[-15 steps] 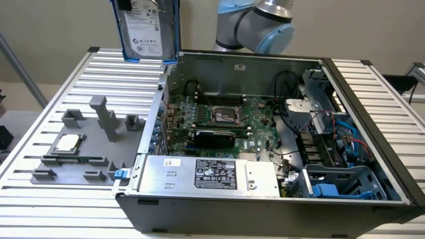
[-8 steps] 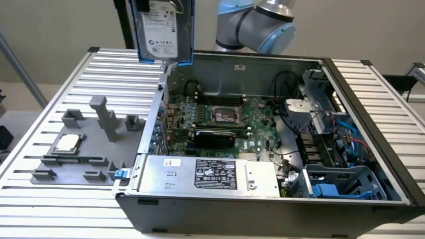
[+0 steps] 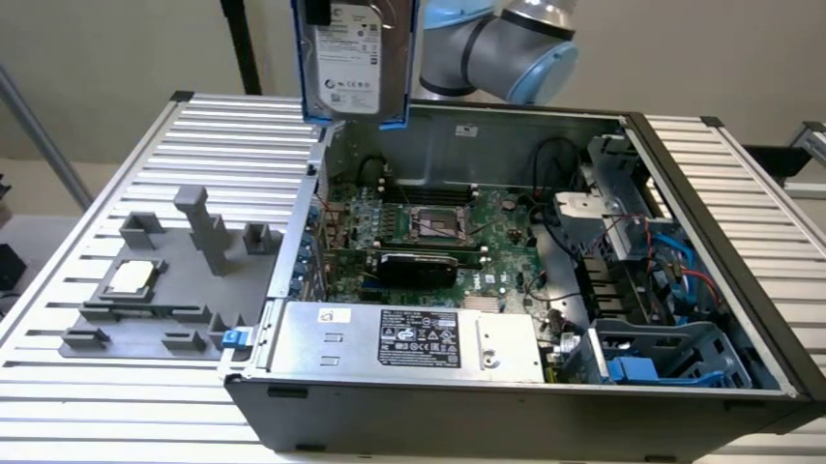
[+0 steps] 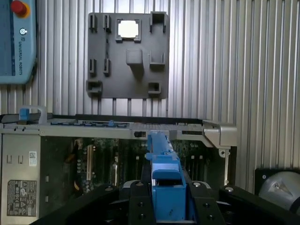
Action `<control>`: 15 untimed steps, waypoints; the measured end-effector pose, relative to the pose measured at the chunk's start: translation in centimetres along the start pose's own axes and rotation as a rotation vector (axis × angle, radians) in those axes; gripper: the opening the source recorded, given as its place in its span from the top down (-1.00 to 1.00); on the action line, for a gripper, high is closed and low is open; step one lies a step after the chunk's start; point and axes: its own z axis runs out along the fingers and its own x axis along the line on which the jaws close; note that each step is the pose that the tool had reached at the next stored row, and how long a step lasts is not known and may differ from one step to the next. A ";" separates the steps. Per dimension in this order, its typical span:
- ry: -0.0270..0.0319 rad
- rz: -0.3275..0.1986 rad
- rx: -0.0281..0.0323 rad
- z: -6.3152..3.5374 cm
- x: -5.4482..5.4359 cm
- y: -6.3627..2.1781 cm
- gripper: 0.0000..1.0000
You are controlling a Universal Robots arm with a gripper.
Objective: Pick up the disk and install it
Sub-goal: 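Pick up the disk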
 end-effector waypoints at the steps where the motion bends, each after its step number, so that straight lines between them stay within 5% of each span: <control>1: 0.0000 0.000 -0.0006 -0.03 0.0 -0.44 0.36; 15: -0.0001 0.000 -0.0087 -0.32 0.9 -6.78 0.36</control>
